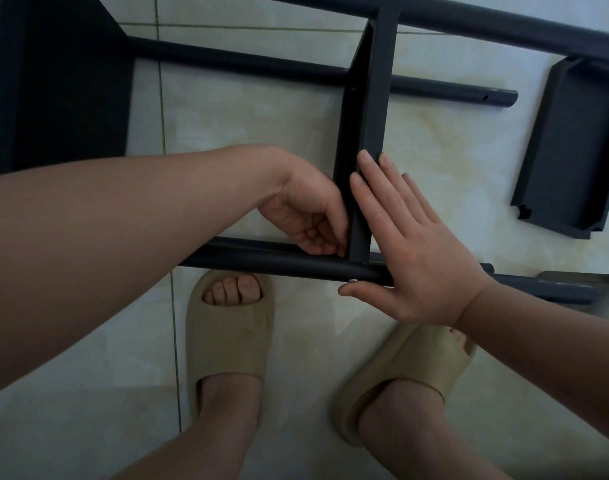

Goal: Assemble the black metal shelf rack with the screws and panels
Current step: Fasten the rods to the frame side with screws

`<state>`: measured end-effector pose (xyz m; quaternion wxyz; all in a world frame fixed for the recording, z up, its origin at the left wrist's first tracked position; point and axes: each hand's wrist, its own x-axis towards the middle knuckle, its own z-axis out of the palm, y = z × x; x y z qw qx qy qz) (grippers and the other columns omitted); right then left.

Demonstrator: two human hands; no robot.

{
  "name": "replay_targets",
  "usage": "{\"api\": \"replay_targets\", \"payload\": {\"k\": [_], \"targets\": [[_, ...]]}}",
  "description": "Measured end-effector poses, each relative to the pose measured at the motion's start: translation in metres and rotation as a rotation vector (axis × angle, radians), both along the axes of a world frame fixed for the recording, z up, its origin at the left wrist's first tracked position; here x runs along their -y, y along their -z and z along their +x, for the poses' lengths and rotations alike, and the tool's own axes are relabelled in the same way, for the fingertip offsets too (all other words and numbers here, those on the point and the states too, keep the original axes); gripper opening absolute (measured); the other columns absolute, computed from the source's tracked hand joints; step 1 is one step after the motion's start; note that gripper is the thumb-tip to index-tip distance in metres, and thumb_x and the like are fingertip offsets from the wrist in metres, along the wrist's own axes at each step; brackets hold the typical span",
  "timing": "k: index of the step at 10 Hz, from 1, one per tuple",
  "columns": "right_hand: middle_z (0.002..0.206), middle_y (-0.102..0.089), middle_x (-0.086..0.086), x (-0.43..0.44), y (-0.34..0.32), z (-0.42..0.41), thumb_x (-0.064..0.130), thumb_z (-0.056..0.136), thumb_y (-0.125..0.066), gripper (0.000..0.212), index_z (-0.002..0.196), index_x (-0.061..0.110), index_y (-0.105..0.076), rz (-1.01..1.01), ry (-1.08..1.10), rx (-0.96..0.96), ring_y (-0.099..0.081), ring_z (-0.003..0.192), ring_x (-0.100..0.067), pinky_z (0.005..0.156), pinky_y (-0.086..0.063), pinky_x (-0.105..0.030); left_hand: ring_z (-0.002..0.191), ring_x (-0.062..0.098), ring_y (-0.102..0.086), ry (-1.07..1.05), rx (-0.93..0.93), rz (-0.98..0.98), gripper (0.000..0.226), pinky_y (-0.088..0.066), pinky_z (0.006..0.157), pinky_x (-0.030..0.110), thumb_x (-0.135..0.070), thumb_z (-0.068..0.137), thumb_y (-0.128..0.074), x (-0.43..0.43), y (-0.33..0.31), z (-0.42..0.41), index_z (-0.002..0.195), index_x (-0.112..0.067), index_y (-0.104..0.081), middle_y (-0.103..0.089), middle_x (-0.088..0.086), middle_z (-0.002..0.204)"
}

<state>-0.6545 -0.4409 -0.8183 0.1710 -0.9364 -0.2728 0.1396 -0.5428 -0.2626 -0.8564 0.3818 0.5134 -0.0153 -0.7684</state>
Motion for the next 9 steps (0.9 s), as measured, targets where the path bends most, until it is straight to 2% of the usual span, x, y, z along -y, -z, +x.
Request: {"api": "replay_targets", "payload": {"k": [1,3,4,5,6,7,9], "targets": [[0.169,-0.004,-0.019,0.0000,0.0005,-0.0001,0.071,0.091,-0.053,0.108,0.160,-0.001,-0.014,0.003,-0.001,0.005,0.001,0.157,-0.035,0.122,-0.020,-0.060,0.072,0.010,-0.058,0.018,0.018,0.017,0.011,-0.049,0.072,0.022,-0.009,0.093,-0.059,0.0002,0.0004,-0.0007,0.093,-0.011,-0.070,-0.066,0.000,0.079],[0.170,-0.004,-0.019,0.0003,0.0008,0.0001,0.071,0.091,-0.052,0.107,0.160,-0.002,-0.014,0.007,0.000,0.011,0.001,0.157,-0.035,0.123,-0.020,-0.060,0.069,0.009,-0.060,0.007,0.029,-0.004,0.011,-0.052,0.068,0.020,-0.002,0.092,-0.059,0.0003,0.0017,-0.0002,0.092,-0.009,-0.068,-0.066,0.001,0.076],[0.170,-0.004,-0.019,0.0002,0.0009,-0.0001,0.072,0.091,-0.052,0.108,0.160,-0.001,-0.014,0.002,-0.002,0.008,0.001,0.157,-0.035,0.123,-0.020,-0.060,0.073,0.011,-0.062,-0.013,0.002,-0.013,0.014,-0.052,0.074,0.022,0.001,0.092,-0.057,-0.0007,0.0014,-0.0002,0.093,-0.008,-0.068,-0.067,0.003,0.080],[0.170,-0.004,-0.019,-0.0001,0.0008,-0.0003,0.071,0.090,-0.053,0.108,0.160,-0.001,-0.014,0.003,0.000,0.005,0.001,0.157,-0.035,0.123,-0.020,-0.060,0.074,0.010,-0.059,0.012,0.019,0.002,0.012,-0.050,0.074,0.022,-0.008,0.093,-0.059,-0.0008,0.0016,-0.0005,0.094,-0.011,-0.070,-0.067,0.000,0.081],[0.170,-0.004,-0.019,0.0000,0.0007,-0.0003,0.071,0.091,-0.053,0.108,0.160,-0.001,-0.014,0.008,0.002,0.005,0.001,0.157,-0.035,0.123,-0.020,-0.060,0.070,0.009,-0.058,0.054,0.055,0.013,0.010,-0.047,0.070,0.021,-0.012,0.094,-0.059,0.0003,0.0022,-0.0005,0.093,-0.014,-0.069,-0.067,-0.002,0.079],[0.170,-0.004,-0.019,0.0000,0.0008,-0.0003,0.071,0.091,-0.053,0.108,0.160,-0.001,-0.014,0.007,0.002,0.005,0.001,0.157,-0.035,0.123,-0.019,-0.060,0.069,0.009,-0.059,0.041,0.049,-0.003,0.010,-0.050,0.068,0.019,-0.006,0.093,-0.061,0.0016,0.0022,-0.0006,0.091,-0.011,-0.069,-0.067,-0.001,0.076],[0.170,-0.003,-0.018,0.0002,0.0011,-0.0003,0.072,0.091,-0.052,0.108,0.161,0.000,-0.013,0.003,-0.001,0.004,0.002,0.157,-0.034,0.123,-0.019,-0.060,0.076,0.012,-0.062,-0.026,-0.015,-0.020,0.014,-0.052,0.077,0.024,0.000,0.092,-0.057,-0.0019,0.0027,-0.0011,0.095,-0.008,-0.069,-0.067,0.004,0.084]]}}
